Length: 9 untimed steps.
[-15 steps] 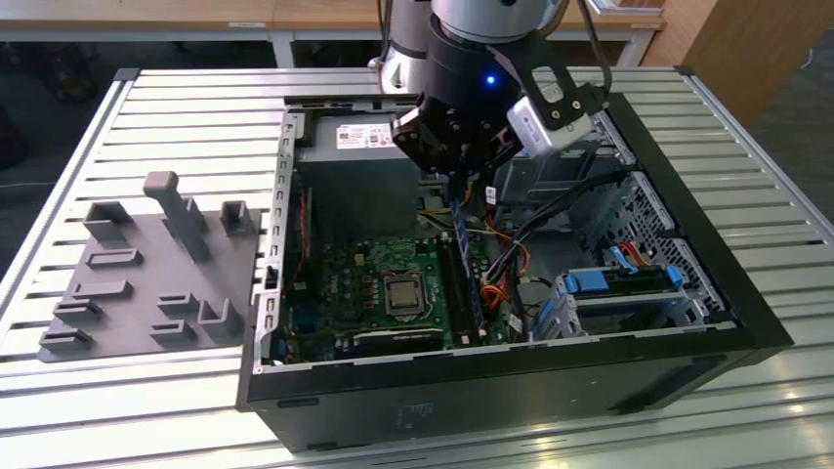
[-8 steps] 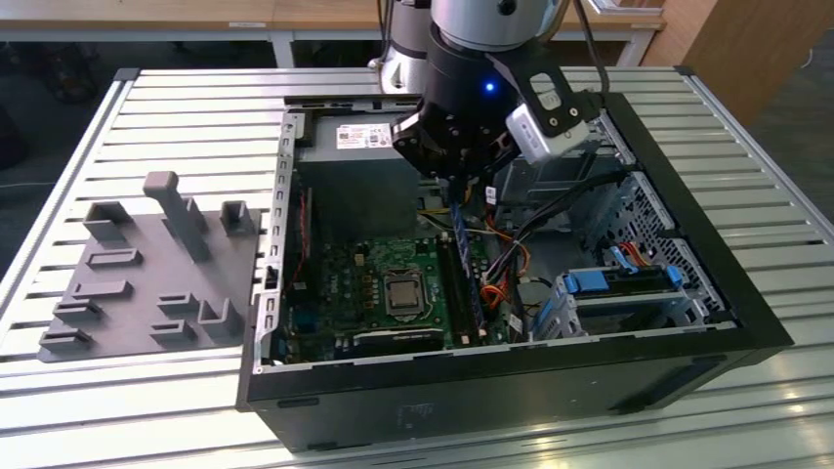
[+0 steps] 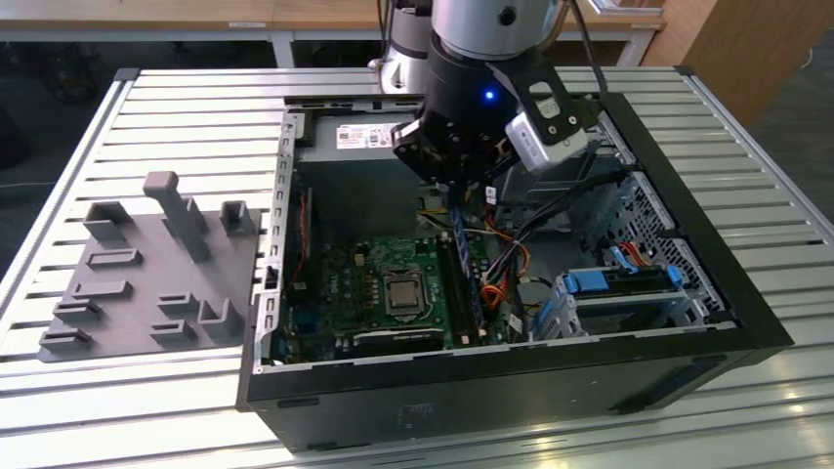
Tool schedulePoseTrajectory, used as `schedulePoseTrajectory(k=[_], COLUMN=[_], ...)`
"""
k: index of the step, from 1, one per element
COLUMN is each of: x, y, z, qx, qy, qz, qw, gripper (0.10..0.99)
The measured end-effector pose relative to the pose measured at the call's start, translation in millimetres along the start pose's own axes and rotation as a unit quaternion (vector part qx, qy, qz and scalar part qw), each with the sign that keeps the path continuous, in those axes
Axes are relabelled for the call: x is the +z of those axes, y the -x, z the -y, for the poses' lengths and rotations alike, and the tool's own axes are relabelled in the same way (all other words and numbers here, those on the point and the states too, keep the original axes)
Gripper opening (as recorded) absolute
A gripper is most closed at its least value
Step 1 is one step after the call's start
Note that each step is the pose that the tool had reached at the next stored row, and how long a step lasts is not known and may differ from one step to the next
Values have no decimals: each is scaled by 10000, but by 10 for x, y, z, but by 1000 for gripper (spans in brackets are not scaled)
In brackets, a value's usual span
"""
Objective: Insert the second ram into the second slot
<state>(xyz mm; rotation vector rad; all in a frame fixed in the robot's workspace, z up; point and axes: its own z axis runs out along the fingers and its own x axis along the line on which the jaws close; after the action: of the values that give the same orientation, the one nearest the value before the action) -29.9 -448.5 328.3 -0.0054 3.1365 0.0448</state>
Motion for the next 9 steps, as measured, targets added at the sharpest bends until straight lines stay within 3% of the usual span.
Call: schedulePoseTrajectory(k=[9], x=[93], y=[18], z=[25], qx=[-14], qy=[0], qz=[-3], qw=[10000], gripper=[137])
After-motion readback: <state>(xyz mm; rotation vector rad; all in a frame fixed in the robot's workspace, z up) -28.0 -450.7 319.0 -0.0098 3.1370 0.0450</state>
